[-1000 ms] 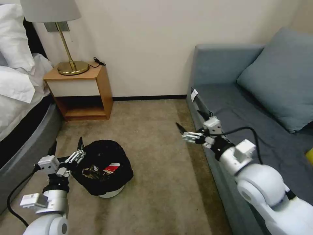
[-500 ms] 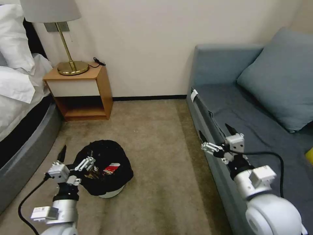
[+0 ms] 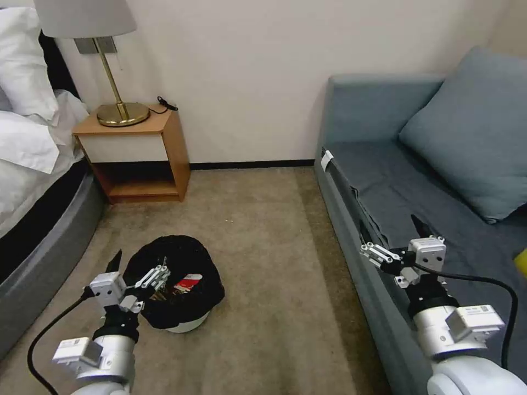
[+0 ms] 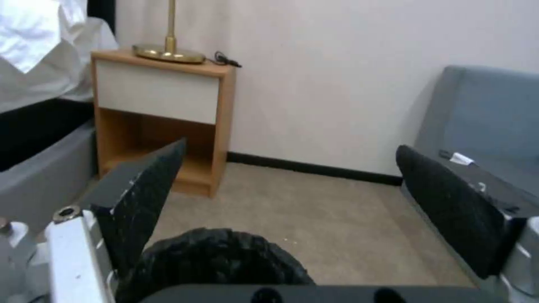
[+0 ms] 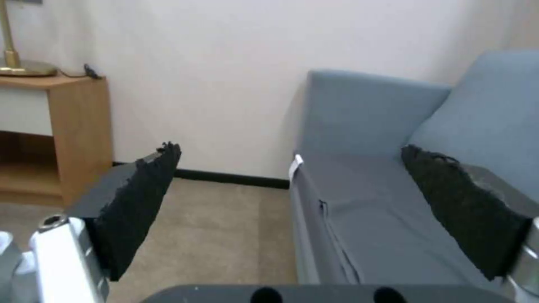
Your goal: Pick up the trash bin, then pick up the garbage on the floor and place it into the trash bin.
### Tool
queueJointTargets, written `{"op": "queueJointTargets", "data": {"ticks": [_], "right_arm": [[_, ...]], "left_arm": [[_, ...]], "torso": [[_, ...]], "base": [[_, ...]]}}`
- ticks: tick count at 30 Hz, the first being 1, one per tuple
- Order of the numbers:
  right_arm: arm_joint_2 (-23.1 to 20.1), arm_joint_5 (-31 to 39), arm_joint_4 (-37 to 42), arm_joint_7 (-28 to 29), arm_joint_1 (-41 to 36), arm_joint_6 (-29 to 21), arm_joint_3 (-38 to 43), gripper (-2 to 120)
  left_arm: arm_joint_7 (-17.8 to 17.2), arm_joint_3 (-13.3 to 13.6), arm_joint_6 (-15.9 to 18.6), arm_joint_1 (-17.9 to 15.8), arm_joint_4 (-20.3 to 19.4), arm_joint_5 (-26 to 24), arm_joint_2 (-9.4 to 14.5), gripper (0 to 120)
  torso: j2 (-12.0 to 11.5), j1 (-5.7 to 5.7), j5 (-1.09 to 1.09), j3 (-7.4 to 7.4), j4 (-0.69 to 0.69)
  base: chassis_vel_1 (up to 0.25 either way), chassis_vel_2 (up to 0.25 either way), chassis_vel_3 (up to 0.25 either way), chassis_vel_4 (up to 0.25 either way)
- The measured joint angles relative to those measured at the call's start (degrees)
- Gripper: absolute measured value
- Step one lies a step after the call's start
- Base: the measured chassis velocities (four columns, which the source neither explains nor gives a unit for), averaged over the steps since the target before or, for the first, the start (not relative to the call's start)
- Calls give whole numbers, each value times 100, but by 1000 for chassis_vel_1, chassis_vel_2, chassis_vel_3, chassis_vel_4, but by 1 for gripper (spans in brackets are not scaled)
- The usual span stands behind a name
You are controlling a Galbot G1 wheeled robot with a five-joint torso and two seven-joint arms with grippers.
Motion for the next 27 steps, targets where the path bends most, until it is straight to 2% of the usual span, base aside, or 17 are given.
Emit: {"op": "queueJointTargets", "data": {"ticks": [4, 12, 27], "right_arm": [[48, -33, -95, -14, 22, 45, -34, 100], [121, -170, -206, -78, 34, 138, -152, 100], [137, -261, -264, -134, 28, 176, -219, 100]], "left_arm": [[59, -104, -197, -70, 107, 54, 49, 100], [143, -132, -487, -186, 202, 111, 67, 100], [170, -166, -418, -266, 233, 187, 102, 100]], "torso": [[0, 0, 0, 0, 0], [0, 0, 0, 0, 0], [0, 0, 0, 0, 0]], "base": [[0, 0, 0, 0], [0, 0, 0, 0], [0, 0, 0, 0]]}}
